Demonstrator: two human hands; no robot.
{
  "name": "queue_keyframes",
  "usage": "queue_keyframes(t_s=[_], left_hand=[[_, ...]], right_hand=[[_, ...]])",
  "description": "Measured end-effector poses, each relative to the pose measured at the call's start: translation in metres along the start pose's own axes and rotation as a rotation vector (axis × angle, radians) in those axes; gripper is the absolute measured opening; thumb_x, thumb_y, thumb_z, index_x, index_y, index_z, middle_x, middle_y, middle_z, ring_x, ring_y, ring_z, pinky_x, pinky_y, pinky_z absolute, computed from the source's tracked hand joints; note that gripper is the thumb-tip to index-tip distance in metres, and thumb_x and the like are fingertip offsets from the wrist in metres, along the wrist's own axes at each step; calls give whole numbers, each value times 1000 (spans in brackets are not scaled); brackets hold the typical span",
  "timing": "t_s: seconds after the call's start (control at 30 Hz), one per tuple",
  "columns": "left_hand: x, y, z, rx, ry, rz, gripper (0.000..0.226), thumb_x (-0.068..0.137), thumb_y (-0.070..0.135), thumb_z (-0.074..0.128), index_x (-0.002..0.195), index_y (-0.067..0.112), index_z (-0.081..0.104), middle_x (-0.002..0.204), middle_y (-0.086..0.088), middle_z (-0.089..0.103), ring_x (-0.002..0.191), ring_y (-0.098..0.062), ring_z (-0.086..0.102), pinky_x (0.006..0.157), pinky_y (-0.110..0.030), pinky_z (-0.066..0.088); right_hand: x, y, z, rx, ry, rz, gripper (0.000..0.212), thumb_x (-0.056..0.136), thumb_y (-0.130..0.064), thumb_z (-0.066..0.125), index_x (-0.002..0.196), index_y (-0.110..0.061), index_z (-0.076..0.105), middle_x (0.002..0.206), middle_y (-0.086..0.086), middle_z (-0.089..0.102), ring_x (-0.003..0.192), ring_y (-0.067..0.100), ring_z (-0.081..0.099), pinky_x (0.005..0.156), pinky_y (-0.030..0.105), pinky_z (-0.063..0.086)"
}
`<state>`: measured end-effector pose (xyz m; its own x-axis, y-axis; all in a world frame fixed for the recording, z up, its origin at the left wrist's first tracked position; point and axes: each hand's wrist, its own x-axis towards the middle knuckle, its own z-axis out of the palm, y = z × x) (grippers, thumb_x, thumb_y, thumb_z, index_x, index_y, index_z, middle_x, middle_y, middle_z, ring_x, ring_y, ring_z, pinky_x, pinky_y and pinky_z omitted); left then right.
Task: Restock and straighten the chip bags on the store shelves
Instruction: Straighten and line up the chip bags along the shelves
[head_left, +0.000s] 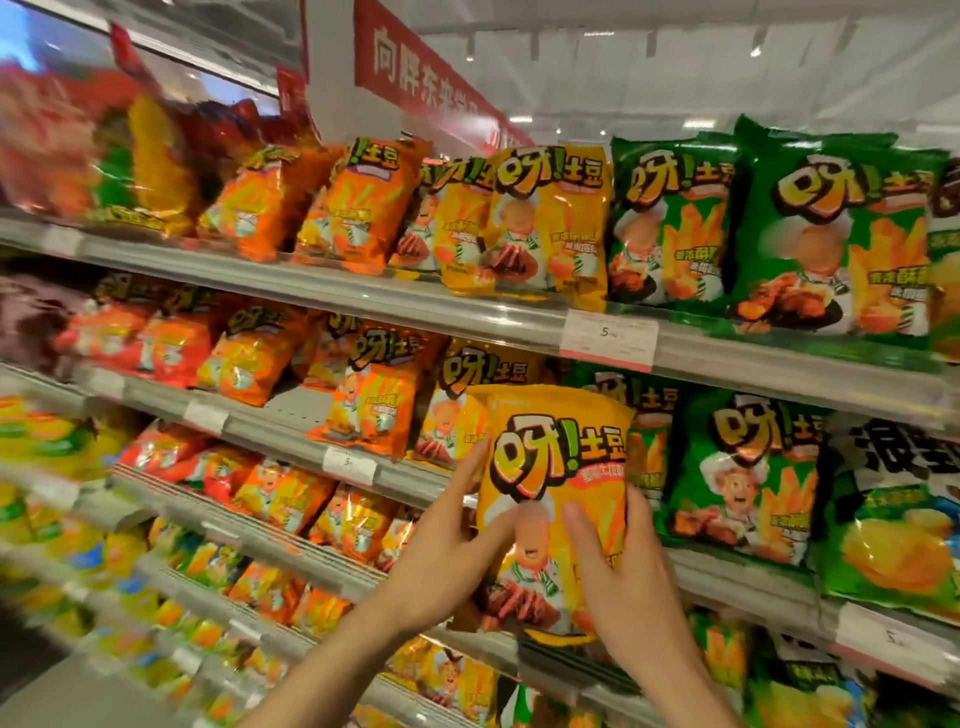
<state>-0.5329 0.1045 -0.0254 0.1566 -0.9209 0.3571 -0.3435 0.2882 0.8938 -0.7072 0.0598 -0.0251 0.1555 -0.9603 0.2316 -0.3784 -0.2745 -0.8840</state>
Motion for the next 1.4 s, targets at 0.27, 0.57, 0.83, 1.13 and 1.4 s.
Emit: queue_keyframes(t_s=[0.27,0.57,0.83,1.13,1.4], left_hand=[[19,-50,-121,26,93,-5,74,86,65,64,146,65,20,139,44,43,126,23,39,96,-13,42],[88,-116,-275,-18,-10,-7,74,87,60,65,148,61,23,148,36,40,137,8,38,116,-41,37],[134,-146,-300,-19,-113,74,72,94,50,62,150,58,18,151,37,34,138,15,32,117,-40,36],[154,-142,-274,82,-141,116,78,86,76,49,152,55,16,151,35,31,135,14,34,112,-28,35],[173,-162,-260,357,-82,56,79,88,76,42,154,49,8,158,6,16,144,-23,32,112,-42,36]], right_hand=[[33,-49,121,-43,-34,-39,88,73,-91,38,147,-46,25,139,-15,51,122,13,53,104,43,46],[81,-116,269,-90,39,-5,89,80,-83,40,155,-40,17,150,-17,39,138,9,39,109,34,35],[105,-132,300,-161,138,32,89,84,-78,42,157,-34,17,158,-11,34,145,15,34,113,36,33],[101,-124,269,-155,256,45,84,90,-72,44,158,-33,15,162,-14,24,149,12,23,113,31,23],[98,-114,239,-151,330,64,81,92,-68,44,158,-30,16,160,-10,29,145,11,28,104,26,25]])
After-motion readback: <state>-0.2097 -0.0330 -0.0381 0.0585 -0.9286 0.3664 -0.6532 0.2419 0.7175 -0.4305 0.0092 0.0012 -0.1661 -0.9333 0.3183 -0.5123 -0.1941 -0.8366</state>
